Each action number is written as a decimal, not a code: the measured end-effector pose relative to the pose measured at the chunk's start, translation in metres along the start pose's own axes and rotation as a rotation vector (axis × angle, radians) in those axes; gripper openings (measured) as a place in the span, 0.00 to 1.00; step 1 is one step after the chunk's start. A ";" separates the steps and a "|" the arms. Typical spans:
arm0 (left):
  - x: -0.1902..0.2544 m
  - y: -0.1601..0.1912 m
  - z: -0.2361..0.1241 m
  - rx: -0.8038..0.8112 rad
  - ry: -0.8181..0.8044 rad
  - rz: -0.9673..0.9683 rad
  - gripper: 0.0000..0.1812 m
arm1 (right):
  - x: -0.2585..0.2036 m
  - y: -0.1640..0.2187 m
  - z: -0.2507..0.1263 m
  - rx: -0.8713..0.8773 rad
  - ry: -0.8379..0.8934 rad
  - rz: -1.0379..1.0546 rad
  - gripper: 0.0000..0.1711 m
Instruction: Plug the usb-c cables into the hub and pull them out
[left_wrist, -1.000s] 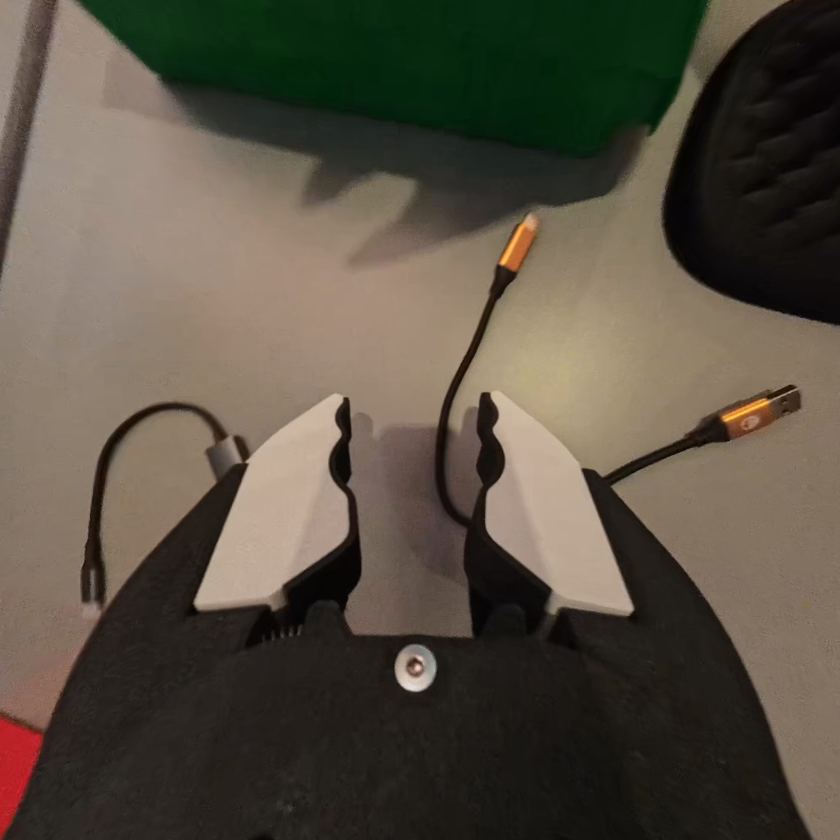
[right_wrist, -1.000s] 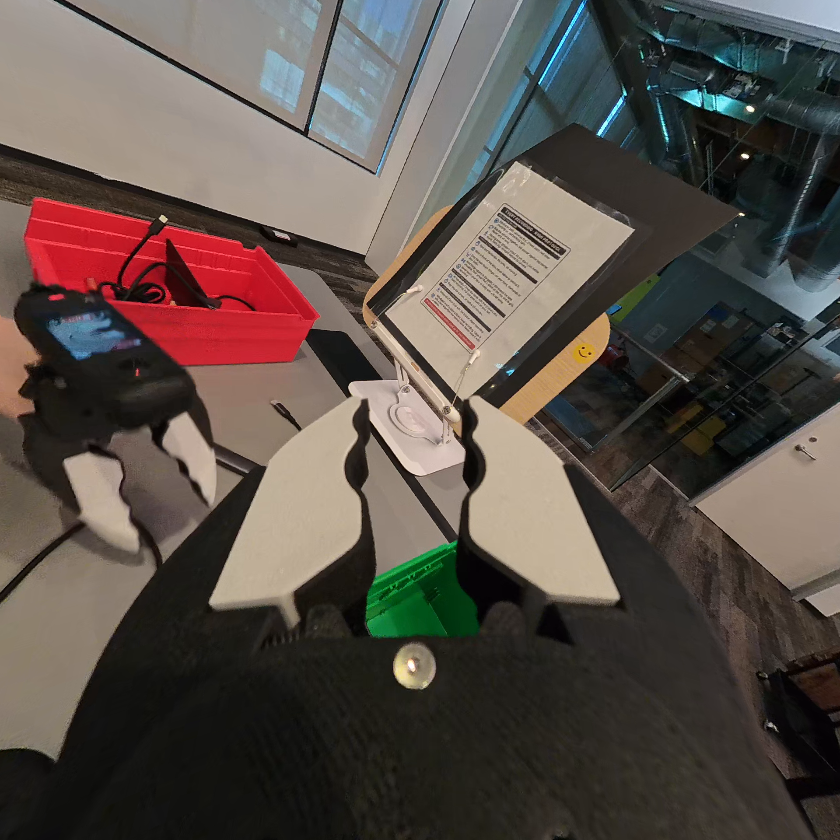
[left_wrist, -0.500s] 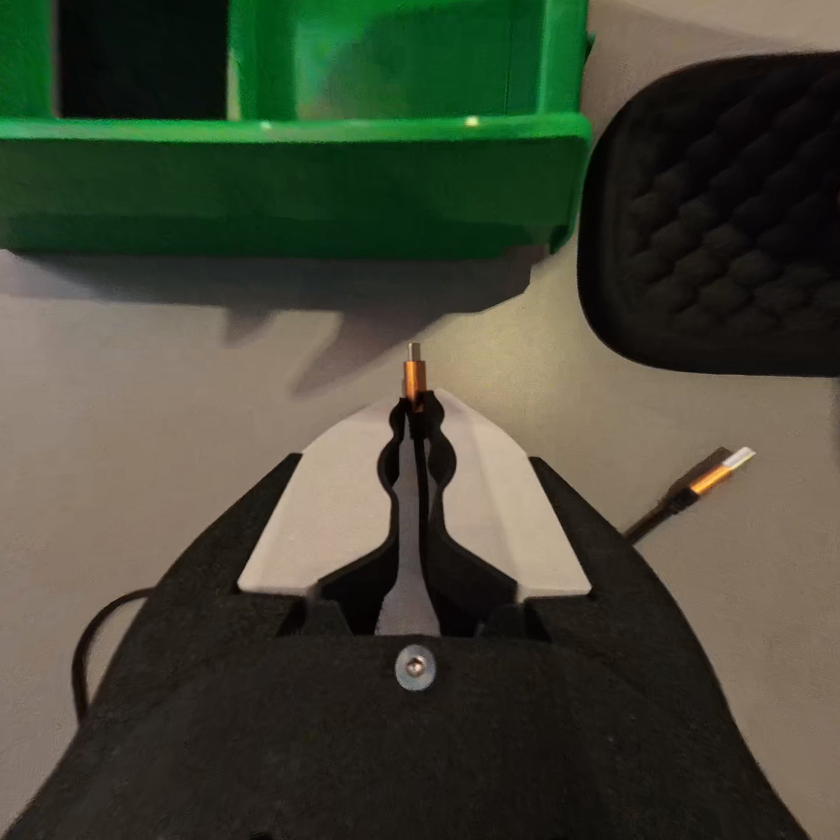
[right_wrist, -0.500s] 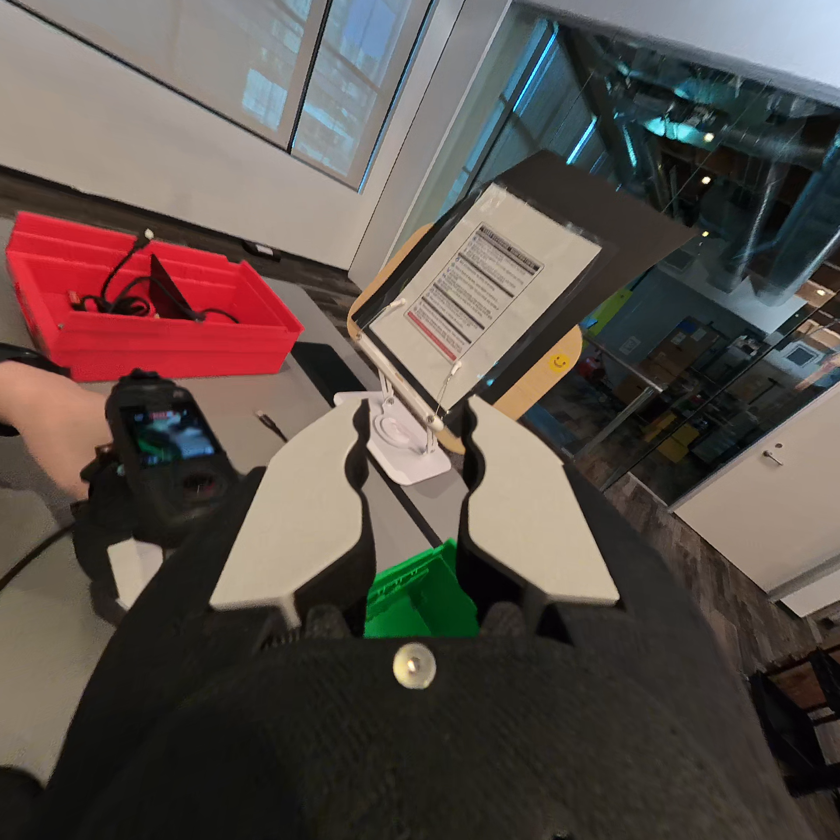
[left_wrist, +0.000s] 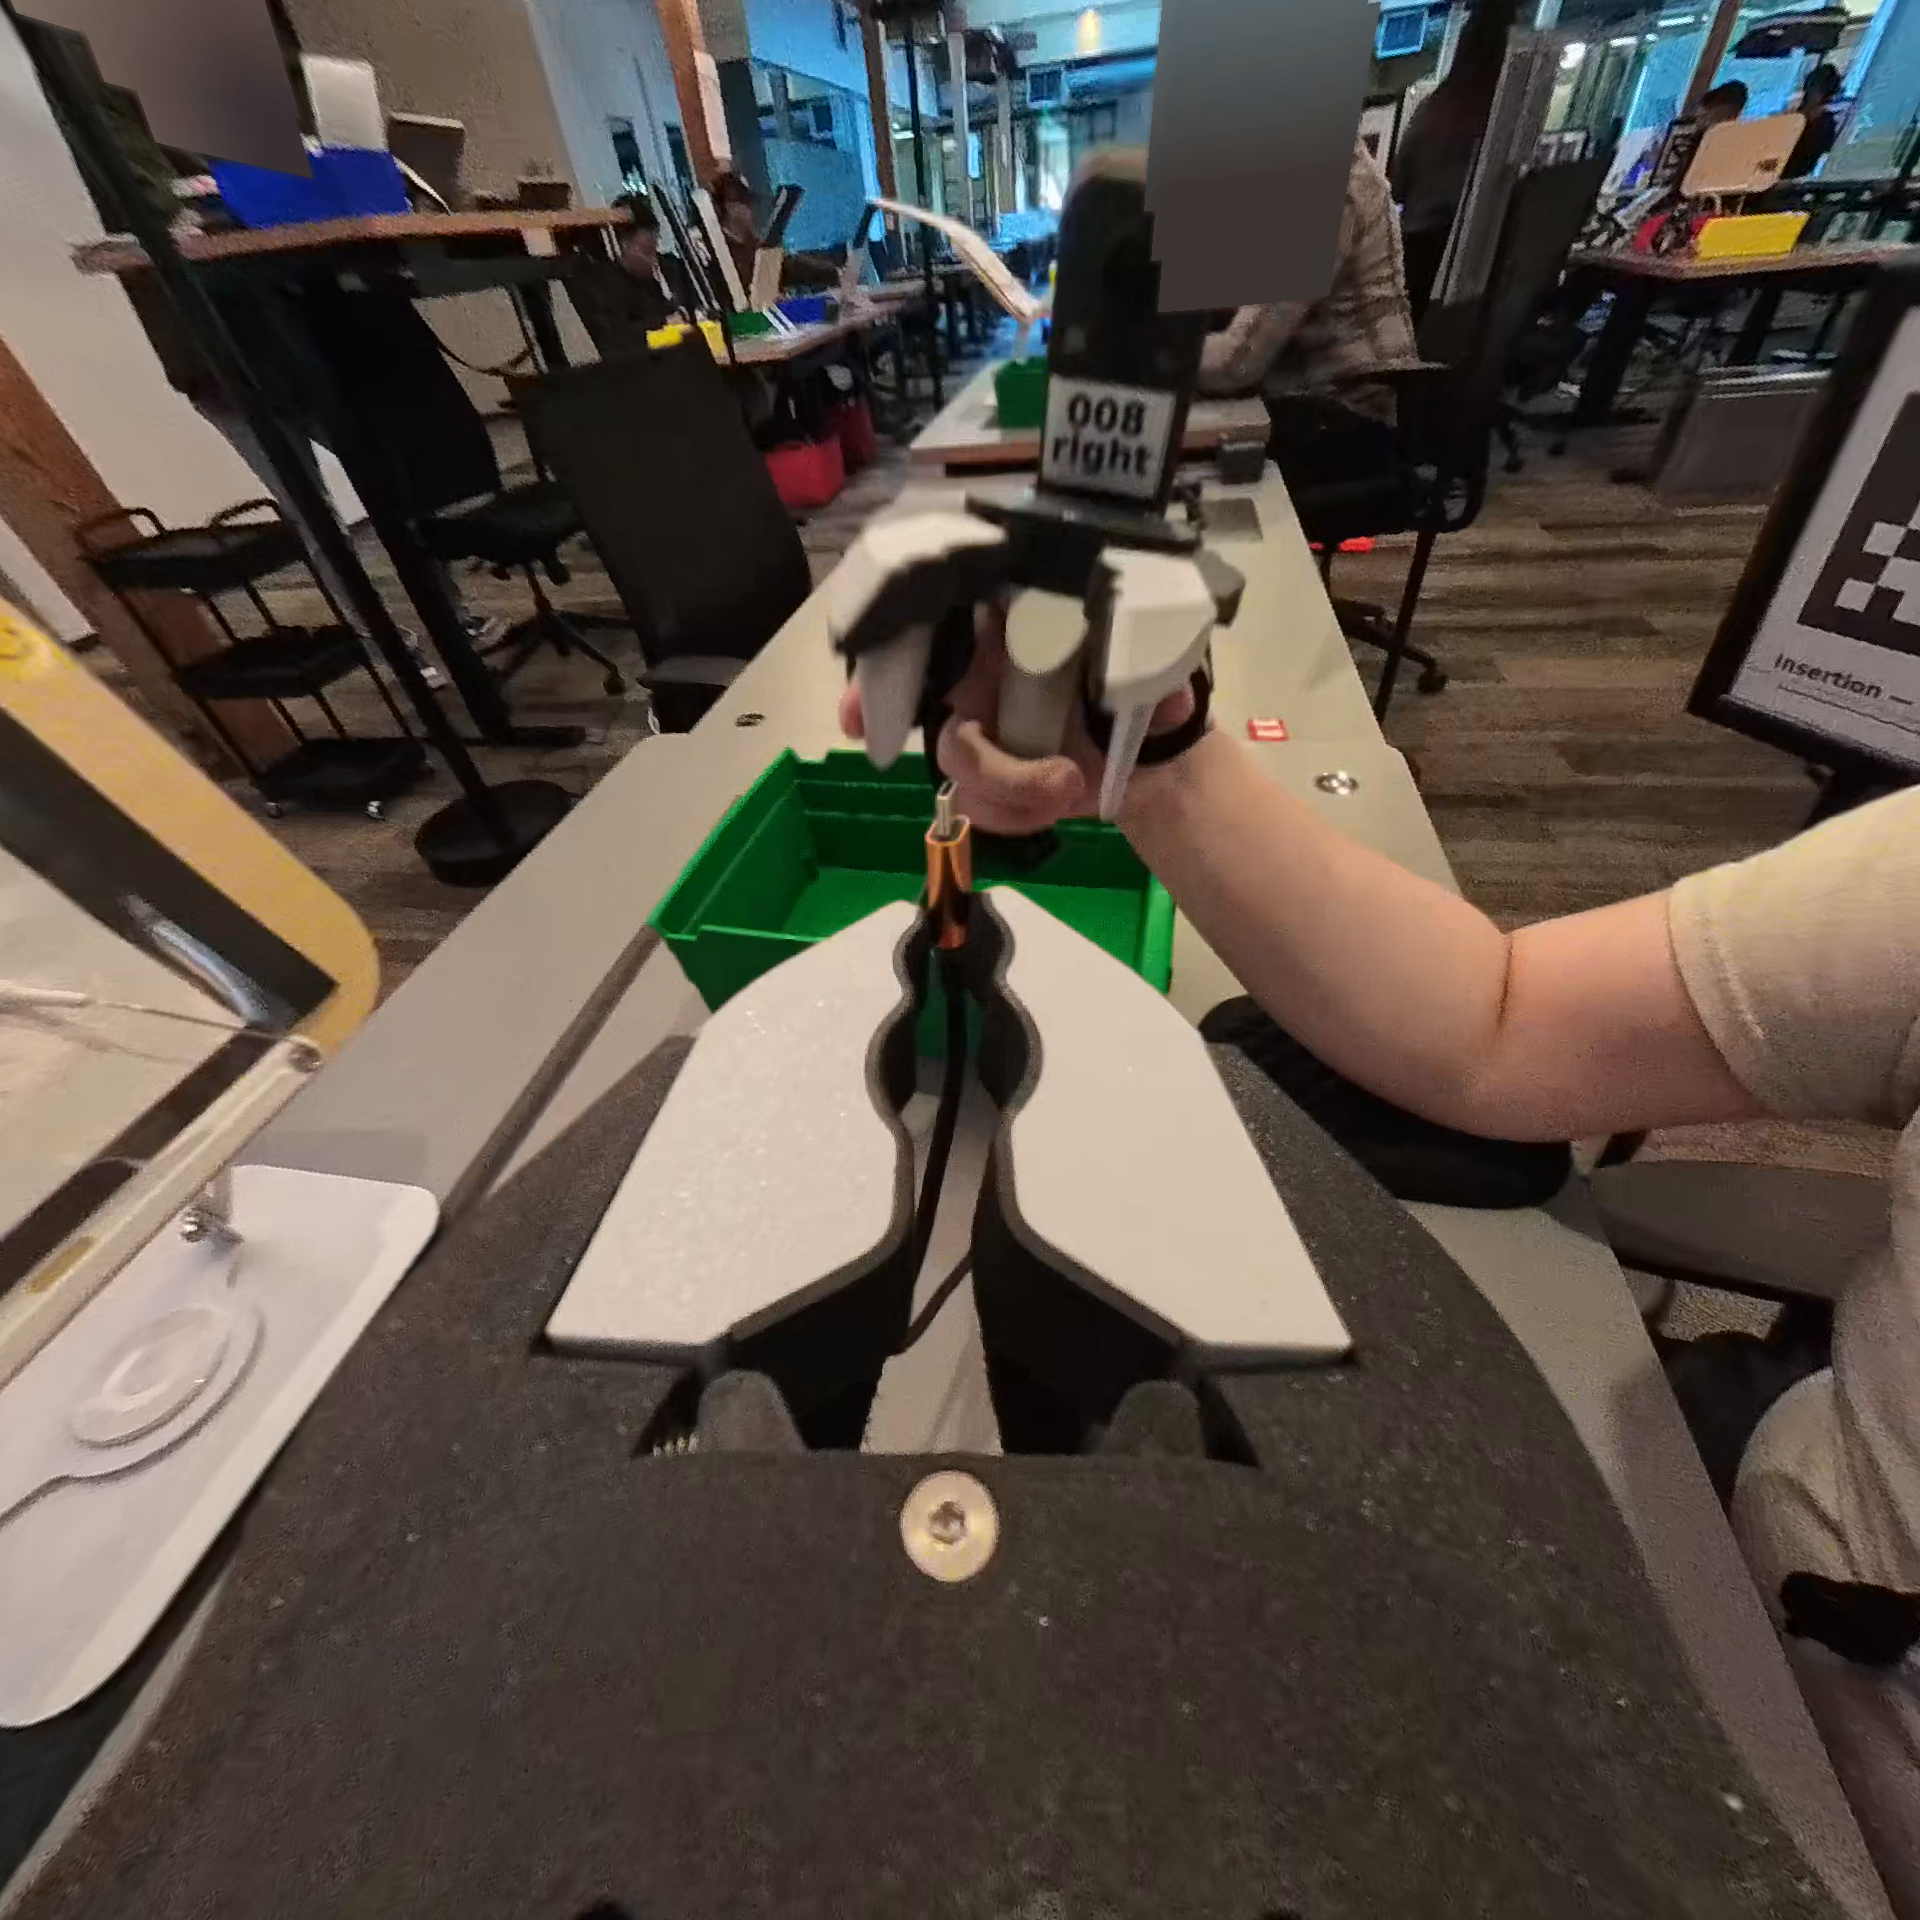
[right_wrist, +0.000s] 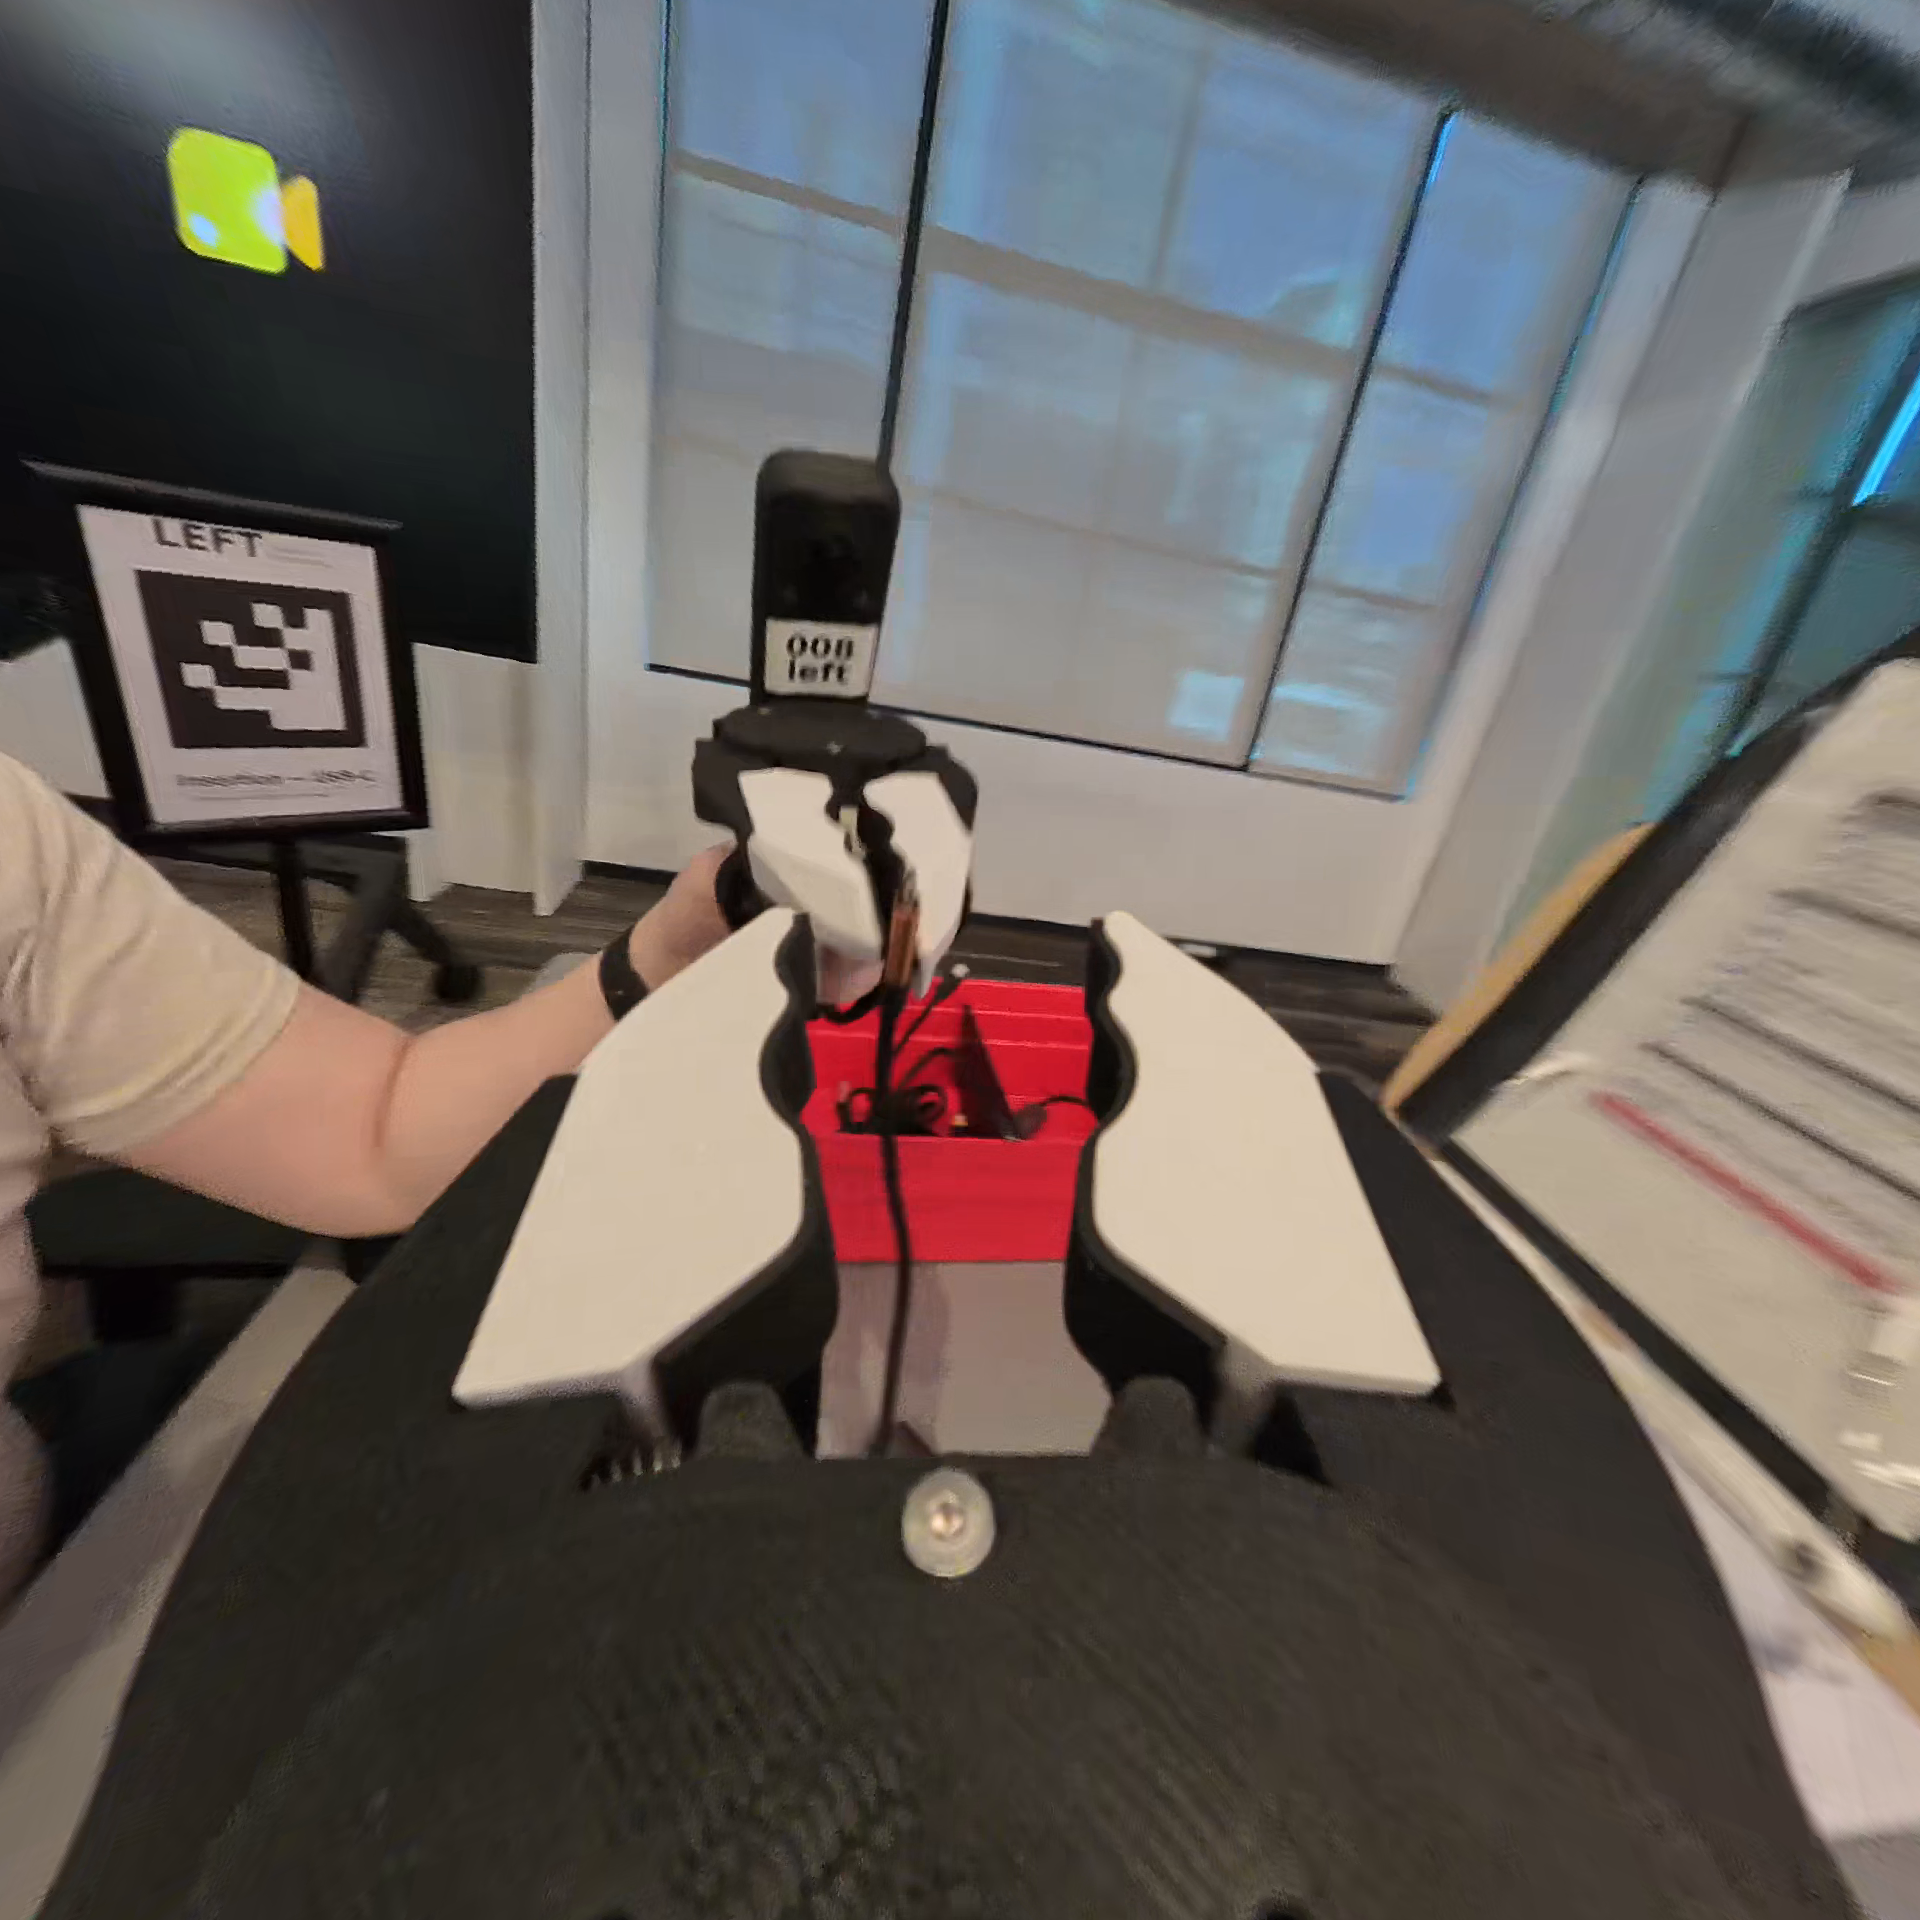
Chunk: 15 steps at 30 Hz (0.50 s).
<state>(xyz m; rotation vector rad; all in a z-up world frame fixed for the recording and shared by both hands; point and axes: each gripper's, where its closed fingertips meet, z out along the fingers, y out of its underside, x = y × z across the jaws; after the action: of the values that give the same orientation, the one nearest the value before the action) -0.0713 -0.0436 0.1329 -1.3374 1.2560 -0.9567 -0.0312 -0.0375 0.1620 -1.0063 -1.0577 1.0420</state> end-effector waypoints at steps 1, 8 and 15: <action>-0.002 -0.006 -0.010 0.025 -0.015 0.003 0.03 | -0.002 0.007 0.016 -0.006 -0.017 0.021 0.30; -0.006 -0.025 -0.044 0.113 -0.036 -0.015 0.03 | -0.034 0.036 0.091 -0.023 -0.015 -0.125 0.23; -0.016 -0.028 -0.043 0.170 -0.070 -0.180 0.15 | 0.008 0.027 0.076 -0.174 0.440 -0.439 0.03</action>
<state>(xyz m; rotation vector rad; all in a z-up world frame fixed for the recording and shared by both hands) -0.1102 -0.0365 0.1688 -1.3536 0.9904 -1.1071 -0.1080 -0.0144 0.1516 -1.0213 -0.9508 0.3531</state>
